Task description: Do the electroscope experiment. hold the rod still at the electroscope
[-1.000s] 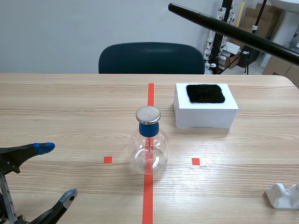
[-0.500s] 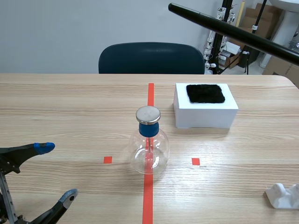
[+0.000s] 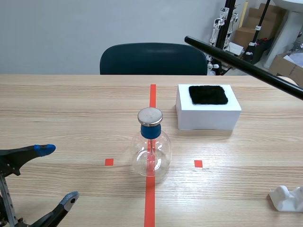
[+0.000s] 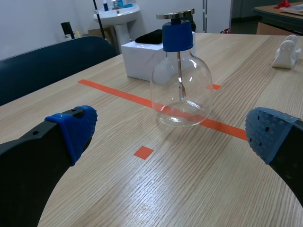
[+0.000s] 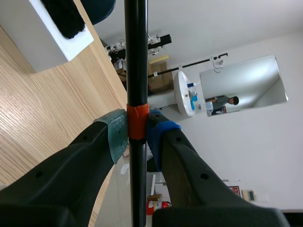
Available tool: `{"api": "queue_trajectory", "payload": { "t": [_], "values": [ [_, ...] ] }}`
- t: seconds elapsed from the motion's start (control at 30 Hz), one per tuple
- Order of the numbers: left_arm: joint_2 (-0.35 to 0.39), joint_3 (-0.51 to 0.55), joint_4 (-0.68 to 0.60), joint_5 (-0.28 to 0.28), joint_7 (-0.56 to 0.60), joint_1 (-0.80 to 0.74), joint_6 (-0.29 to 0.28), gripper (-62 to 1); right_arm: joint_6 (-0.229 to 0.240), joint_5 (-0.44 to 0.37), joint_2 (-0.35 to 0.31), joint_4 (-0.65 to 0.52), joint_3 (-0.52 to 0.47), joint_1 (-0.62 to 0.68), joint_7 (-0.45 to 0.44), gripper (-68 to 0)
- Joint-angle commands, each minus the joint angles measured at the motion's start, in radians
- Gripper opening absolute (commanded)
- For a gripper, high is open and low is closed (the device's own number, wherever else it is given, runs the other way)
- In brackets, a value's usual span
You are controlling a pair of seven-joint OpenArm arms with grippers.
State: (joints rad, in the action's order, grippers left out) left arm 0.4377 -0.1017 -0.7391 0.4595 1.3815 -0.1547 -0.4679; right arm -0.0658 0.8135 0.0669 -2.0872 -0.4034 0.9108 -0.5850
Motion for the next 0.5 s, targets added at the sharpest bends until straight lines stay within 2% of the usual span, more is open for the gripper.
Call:
{"api": "queue_trajectory", "payload": {
  "t": [0.0,0.2,0.33,0.47],
  "values": [
    [0.009,0.012,-0.01,-0.014,0.016,0.005,0.002,1.4,-0.012,-0.021,-0.001,-0.011,0.01,-0.015,-0.006,-67.8],
    [0.009,0.012,-0.01,-0.014,0.016,0.005,0.002,1.4,-0.013,-0.021,-0.015,0.001,0.044,-0.033,-0.004,-67.8],
    [0.009,0.012,-0.01,-0.014,0.017,0.005,0.002,1.4,-0.021,-0.015,-0.062,0.001,0.057,-0.054,0.031,-67.8],
    [0.009,0.012,-0.01,-0.014,0.017,0.005,0.002,1.4,-0.079,0.004,-0.134,0.0,0.08,-0.085,0.124,-67.8]
  ]
}}
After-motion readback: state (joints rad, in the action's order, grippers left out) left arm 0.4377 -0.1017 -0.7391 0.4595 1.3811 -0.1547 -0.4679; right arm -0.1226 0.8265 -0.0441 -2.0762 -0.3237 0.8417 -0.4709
